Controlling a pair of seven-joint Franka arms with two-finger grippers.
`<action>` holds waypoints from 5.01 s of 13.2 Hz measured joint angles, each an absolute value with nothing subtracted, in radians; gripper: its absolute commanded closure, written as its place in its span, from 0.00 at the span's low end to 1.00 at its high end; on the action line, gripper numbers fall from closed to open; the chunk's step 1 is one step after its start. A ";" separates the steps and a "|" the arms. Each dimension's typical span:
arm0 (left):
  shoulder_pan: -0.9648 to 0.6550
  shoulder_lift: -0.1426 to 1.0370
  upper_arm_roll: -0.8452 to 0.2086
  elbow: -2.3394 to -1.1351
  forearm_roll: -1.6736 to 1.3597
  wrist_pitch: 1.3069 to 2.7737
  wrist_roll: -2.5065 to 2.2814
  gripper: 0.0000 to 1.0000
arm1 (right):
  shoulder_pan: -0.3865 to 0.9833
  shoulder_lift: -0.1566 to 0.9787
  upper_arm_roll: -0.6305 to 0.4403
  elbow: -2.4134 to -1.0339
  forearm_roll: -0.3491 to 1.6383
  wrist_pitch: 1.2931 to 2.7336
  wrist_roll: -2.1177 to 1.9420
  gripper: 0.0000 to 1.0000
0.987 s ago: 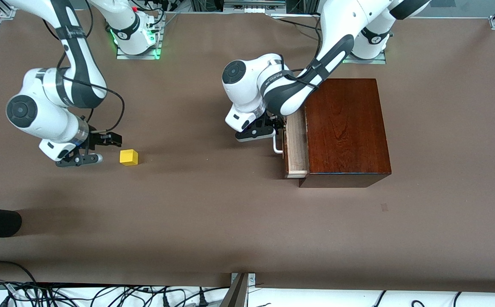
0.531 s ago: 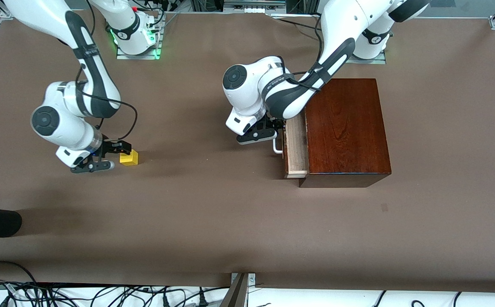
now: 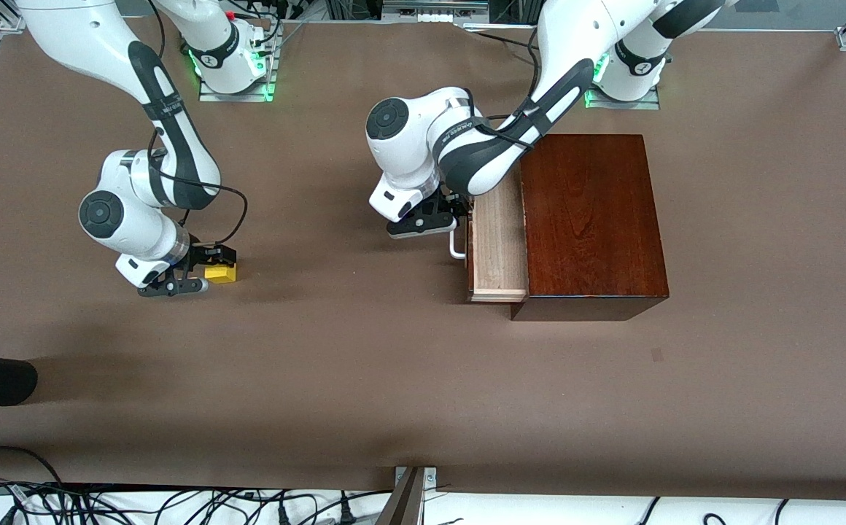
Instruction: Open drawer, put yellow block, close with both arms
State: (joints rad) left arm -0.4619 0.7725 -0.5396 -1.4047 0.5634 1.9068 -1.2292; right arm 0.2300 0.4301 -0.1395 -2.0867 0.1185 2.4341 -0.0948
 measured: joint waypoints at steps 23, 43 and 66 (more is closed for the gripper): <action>-0.384 0.655 -0.559 -1.153 0.563 1.440 -0.830 0.00 | 0.230 0.465 -0.122 -2.079 0.165 2.487 -0.121 0.95; 0.408 0.203 -0.542 -1.460 0.040 1.412 0.027 0.00 | 0.643 0.457 0.246 -1.447 -0.098 1.954 -0.212 0.98; 0.005 -0.059 -0.041 -1.778 0.026 1.660 -0.052 0.00 | 0.896 0.898 0.224 -1.004 -0.346 1.920 -0.459 0.96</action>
State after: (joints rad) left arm 0.0045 -0.0590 -0.0415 -1.7785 0.0257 1.6600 -0.0516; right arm 0.8965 0.8981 0.2244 -1.0044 -0.3460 1.9196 -0.4587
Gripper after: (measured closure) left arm 0.000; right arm 0.445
